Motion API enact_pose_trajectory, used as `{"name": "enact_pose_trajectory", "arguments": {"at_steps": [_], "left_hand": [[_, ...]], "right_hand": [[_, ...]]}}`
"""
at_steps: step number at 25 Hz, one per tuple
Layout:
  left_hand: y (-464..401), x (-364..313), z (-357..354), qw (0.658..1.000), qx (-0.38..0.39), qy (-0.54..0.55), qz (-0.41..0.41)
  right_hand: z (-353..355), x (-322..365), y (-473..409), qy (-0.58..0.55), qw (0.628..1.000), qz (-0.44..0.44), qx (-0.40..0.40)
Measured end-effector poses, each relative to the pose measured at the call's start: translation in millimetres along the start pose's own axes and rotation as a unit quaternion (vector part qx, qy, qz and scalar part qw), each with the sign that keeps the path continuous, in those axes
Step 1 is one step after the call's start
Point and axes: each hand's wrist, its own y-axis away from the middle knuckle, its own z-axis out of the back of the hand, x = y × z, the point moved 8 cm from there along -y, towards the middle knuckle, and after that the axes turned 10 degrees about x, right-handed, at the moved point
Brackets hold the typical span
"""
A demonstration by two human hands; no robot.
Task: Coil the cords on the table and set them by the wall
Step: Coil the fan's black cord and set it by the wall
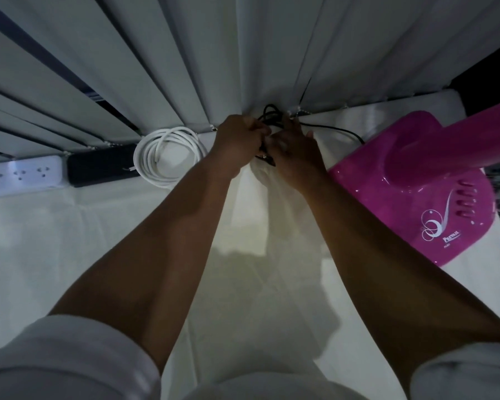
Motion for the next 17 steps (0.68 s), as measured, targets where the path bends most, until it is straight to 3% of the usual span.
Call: {"name": "enact_pose_trajectory", "arguments": {"at_steps": [2, 4, 8, 11, 17], "left_hand": [[-2, -1, 1, 1.0, 0.021, -0.007, -0.004], [0, -4, 4, 0.994, 0.029, -0.103, -0.038], [11, -9, -8, 0.906, 0.051, -0.391, -0.156], [14, -5, -13, 0.886, 0.029, -0.433, -0.166], [13, -12, -19, 0.842, 0.046, -0.489, -0.223]], "right_hand": [[-1, 2, -3, 0.043, 0.999, -0.014, 0.011], [5, 3, -6, 0.032, 0.999, -0.033, -0.006], [15, -5, -9, -0.022, 0.996, -0.081, -0.043], [18, -10, -10, -0.067, 0.993, -0.09, -0.048], [4, -7, -14, -0.021, 0.994, -0.101, -0.043]]}}
